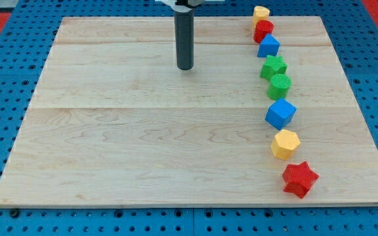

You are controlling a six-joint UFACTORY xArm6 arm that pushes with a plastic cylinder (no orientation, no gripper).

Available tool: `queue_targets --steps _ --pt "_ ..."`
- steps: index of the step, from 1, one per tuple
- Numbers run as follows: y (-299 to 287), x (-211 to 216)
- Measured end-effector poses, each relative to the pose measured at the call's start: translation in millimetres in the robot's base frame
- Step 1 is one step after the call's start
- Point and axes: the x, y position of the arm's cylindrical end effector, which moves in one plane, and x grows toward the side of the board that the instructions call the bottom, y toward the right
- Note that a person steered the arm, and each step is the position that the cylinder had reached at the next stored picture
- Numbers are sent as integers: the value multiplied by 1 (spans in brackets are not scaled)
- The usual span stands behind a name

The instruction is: Place your arm in between the triangle and the green star

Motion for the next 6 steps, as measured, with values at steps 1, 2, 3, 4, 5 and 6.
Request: queue_targets --steps 1,2,3,4,5,6 --pt "54 0" --pt "77 -1" --pt "77 -4" --pt "77 -4" --pt "79 -4" --pt "94 -14"
